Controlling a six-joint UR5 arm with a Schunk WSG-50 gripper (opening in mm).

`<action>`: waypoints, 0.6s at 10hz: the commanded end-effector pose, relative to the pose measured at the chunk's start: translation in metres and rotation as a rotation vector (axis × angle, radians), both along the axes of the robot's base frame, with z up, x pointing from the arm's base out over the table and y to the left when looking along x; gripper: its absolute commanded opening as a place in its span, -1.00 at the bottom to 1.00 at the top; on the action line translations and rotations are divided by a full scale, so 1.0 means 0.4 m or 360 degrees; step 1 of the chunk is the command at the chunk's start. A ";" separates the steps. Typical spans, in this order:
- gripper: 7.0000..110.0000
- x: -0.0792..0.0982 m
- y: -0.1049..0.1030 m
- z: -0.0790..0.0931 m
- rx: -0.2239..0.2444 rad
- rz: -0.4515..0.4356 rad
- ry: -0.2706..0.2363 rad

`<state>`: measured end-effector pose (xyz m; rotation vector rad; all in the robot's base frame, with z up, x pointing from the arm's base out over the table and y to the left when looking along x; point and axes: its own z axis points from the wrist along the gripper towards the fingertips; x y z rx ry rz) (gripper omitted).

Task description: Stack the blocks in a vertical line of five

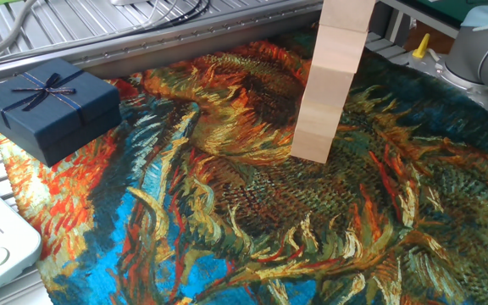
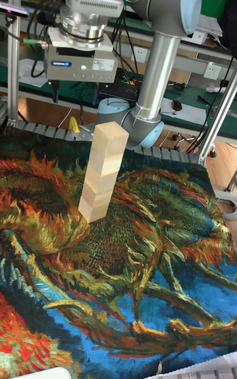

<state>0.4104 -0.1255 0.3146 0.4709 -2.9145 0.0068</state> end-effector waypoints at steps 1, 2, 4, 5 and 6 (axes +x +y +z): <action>-0.28 -0.024 -0.020 0.000 -0.0013 -0.0023 0.0050; -0.28 -0.024 -0.020 0.000 -0.0018 -0.0035 0.0049; -0.28 -0.023 -0.029 0.001 -0.0042 -0.0044 0.0043; -0.28 -0.012 -0.030 -0.001 -0.0045 -0.0059 0.0011; -0.28 0.006 -0.036 -0.003 -0.0061 -0.0083 -0.0040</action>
